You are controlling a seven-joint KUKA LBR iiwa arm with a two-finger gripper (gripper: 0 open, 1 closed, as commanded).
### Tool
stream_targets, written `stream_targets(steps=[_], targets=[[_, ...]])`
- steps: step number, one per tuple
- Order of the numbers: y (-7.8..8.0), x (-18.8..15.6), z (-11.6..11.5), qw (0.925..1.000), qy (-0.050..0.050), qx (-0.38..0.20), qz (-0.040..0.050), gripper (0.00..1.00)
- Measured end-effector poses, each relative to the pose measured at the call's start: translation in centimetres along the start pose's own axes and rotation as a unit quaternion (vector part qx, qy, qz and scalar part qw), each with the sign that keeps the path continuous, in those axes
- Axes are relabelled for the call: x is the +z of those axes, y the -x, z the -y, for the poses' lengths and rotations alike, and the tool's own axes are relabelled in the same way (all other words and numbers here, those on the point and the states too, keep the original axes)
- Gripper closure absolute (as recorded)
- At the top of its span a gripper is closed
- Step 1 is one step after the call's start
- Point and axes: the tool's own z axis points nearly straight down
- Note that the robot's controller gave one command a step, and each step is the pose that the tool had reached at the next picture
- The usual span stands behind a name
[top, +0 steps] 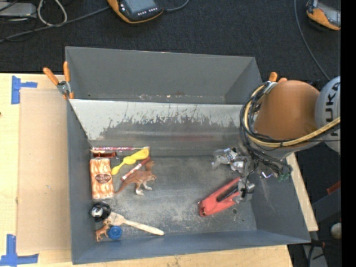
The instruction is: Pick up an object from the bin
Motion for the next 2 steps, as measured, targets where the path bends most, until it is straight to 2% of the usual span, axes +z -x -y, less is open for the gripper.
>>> stream_targets(steps=[1,2], targets=[[-2.1,3.0,1.7,0.9992,0.002,0.039,-0.0068,0.00],[-2.2,6.6,1.7,0.9944,0.000,-0.106,-0.0012,0.00]])
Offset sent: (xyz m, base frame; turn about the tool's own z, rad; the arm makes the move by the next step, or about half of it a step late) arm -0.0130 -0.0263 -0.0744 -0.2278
